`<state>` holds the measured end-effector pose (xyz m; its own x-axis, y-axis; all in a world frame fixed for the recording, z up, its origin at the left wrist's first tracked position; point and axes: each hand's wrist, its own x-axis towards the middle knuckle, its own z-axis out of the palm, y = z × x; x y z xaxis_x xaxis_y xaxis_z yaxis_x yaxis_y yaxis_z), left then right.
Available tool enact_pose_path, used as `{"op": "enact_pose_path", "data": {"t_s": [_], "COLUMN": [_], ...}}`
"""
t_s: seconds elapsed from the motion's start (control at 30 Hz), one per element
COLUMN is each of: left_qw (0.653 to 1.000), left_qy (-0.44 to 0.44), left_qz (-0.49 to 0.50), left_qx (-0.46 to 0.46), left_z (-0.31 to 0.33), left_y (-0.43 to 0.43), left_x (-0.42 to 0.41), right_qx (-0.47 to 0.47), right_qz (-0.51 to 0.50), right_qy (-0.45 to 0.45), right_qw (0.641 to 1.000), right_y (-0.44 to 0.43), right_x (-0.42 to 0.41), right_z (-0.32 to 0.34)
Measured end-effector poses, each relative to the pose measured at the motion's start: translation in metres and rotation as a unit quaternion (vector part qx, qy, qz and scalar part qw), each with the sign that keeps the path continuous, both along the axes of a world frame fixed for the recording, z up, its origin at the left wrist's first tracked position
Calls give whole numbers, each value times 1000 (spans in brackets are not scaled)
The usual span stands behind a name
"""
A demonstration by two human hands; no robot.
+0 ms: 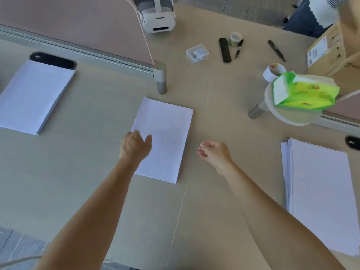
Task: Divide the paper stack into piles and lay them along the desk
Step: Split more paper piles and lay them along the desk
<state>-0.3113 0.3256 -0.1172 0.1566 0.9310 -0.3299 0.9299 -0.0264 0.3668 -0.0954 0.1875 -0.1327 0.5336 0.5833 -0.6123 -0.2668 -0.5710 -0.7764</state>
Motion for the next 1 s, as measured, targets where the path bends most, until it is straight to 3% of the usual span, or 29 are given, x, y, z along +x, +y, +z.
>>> {"op": "enact_pose_path", "data": {"t_s": [0.2,0.37,0.5,0.73,0.9,1.0], "left_qw": [1000,998,999,996,992,996], "left_qy": [-14,-16,-4,-18,26,57], "left_qz": [-17,10,6,90,119,56], "left_qx": [0,-53,-47,-16,-18,-28], "left_z": [39,58,75,80,54,36], "left_y": [-91,-165,-186,-166,-120,-93], "left_x": [91,149,159,95,17,-23], "right_qx": [62,31,39,57,5,-43], "right_qz": [-10,-7,15,83,185,263], "right_qy": [22,12,48,64,-60,-137], "right_qw": [998,999,998,993,981,954], "right_y": [-97,-186,-209,-172,-114,-81], "right_x": [83,149,154,106,36,-16], "right_z": [43,64,73,75,57,50]}}
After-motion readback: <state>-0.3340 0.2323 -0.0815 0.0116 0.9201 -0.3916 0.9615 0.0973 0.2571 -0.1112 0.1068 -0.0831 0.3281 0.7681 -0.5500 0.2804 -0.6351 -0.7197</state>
